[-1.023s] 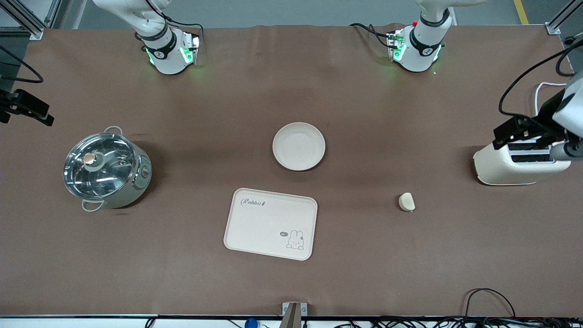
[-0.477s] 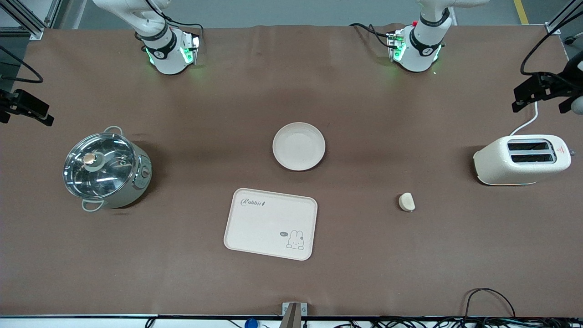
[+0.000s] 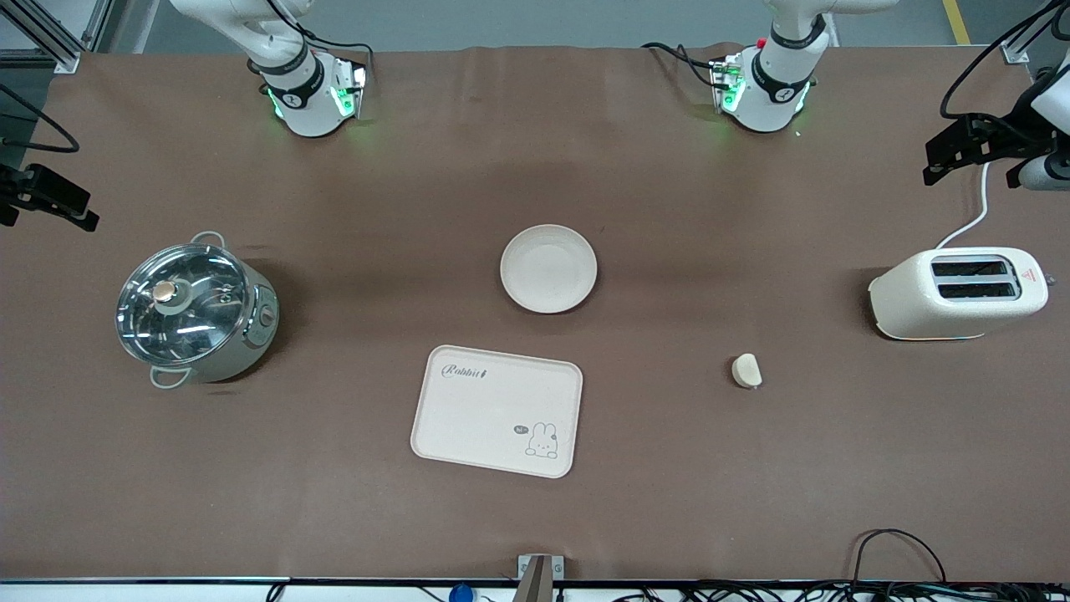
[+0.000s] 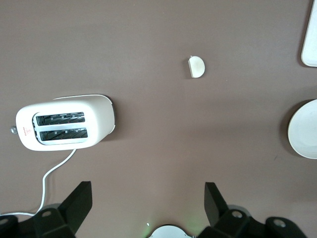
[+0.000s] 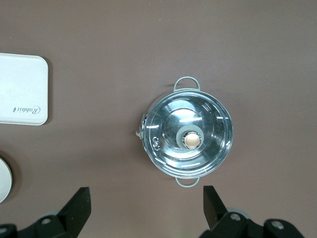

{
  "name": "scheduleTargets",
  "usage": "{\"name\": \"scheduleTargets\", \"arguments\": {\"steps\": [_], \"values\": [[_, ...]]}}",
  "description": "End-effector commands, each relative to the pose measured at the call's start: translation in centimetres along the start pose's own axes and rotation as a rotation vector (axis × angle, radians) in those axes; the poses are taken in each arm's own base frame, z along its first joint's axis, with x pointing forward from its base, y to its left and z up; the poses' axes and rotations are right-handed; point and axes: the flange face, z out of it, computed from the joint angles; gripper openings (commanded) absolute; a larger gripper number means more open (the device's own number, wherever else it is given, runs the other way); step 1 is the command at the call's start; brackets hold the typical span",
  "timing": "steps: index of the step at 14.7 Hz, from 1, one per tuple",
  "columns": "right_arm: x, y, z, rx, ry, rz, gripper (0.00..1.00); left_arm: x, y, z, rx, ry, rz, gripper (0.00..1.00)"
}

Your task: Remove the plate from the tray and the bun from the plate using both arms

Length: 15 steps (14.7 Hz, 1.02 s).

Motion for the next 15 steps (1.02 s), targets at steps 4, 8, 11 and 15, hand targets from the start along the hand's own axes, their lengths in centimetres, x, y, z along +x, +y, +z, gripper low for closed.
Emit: {"name": "scheduleTargets", "arguments": {"steps": [4, 8, 11, 15], "values": [[0.0, 0.2, 0.0, -0.013, -0.002, 0.017, 1.00, 1.3, 0.0, -0.1, -0.003, 0.005, 0.002, 1.00], [0.0, 0.2, 0.0, -0.013, -0.002, 0.017, 1.00, 1.4, -0.6, -0.5, -0.004, 0.014, -0.006, 1.00], [0.0, 0.2, 0.0, -0.013, -0.002, 0.017, 1.00, 1.4, -0.4, -0.5, -0.011, 0.014, -0.003, 1.00], [0.0, 0.2, 0.0, -0.013, -0.002, 0.017, 1.00, 1.4, 0.1, -0.3, -0.014, 0.006, 0.003, 1.00]]}}
